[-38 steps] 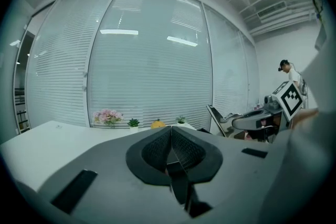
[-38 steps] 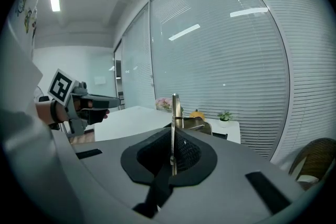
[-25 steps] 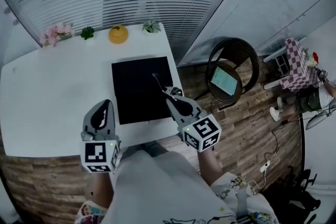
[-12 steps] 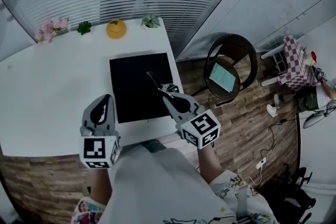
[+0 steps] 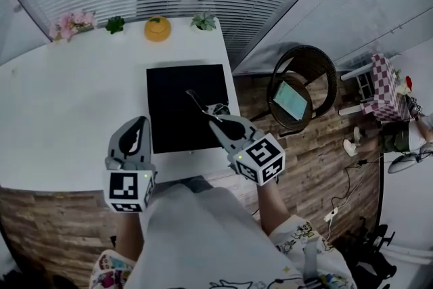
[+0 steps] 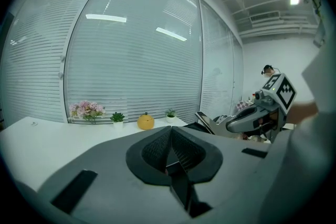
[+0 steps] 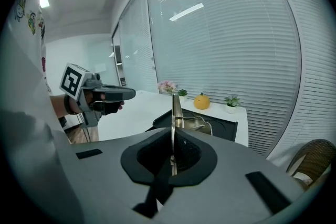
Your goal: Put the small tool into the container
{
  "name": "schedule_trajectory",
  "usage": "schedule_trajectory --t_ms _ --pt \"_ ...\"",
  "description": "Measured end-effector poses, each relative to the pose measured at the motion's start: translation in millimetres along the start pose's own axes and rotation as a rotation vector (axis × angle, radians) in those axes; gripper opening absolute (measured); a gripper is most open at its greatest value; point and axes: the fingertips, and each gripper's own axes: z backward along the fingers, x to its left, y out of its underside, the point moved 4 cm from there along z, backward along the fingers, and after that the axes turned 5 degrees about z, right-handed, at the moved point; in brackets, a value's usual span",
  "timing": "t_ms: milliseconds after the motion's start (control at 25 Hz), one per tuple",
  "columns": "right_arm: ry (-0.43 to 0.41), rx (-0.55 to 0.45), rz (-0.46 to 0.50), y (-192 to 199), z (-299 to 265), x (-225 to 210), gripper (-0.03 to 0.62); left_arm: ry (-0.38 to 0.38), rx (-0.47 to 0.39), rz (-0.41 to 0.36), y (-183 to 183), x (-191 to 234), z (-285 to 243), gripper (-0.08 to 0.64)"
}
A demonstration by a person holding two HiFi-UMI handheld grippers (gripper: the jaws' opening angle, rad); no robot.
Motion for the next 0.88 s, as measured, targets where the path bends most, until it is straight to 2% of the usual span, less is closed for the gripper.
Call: schedule_trajectory --t_ms 320,880 --pt "-0.122 0.078 0.025 11 -13 9 0.002 -0.011 0.012 0.01 9 -3 3 0.006" --pt "-0.281 0.226 0.086 27 -42 20 0.002 -0.01 0.049 0.02 27 -5 0 0.006"
